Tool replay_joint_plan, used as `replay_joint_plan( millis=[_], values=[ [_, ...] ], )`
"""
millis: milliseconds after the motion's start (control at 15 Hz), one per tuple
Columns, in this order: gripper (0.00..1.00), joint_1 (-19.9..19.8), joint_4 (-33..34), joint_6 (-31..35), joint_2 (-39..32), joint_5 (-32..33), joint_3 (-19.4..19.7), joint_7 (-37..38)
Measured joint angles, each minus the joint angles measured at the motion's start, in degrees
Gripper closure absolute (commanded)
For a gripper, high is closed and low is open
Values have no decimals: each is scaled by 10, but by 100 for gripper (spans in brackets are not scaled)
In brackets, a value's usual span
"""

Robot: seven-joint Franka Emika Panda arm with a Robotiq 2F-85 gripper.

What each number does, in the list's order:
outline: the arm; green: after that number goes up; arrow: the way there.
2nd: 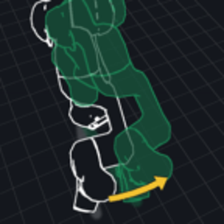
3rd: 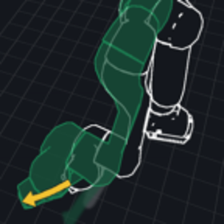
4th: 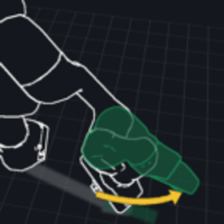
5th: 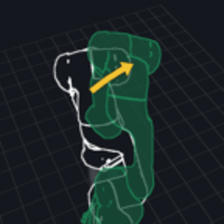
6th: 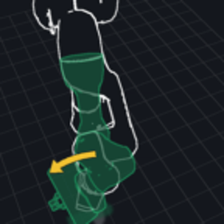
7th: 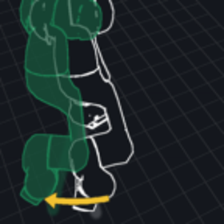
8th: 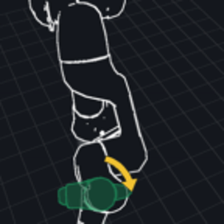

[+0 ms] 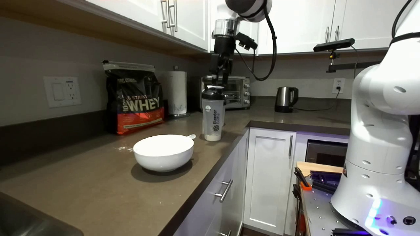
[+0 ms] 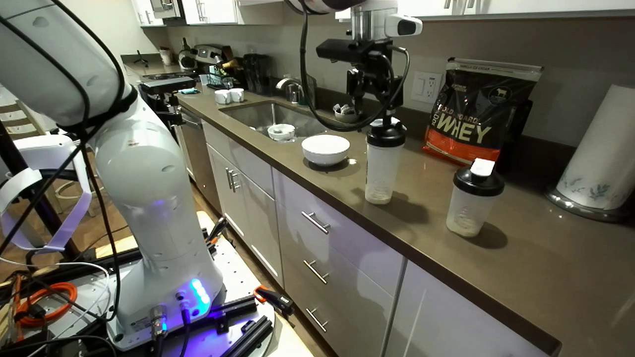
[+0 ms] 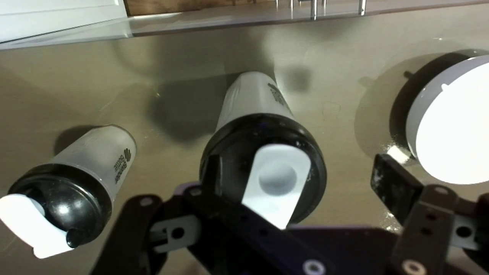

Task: Remove the lid from the tall shaker and put it on the table.

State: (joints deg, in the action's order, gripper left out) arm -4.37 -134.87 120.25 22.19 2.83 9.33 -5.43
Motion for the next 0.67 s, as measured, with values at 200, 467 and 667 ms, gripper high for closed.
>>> replay_joint_plan(
  millis=[200,467,667],
  values=[
    [13,-1,5,15,-18,0,5,-5],
    [30,-1,13,19,-38,0,8,-10],
    [35,-1,22,19,-48,0,8,-10]
  ],
)
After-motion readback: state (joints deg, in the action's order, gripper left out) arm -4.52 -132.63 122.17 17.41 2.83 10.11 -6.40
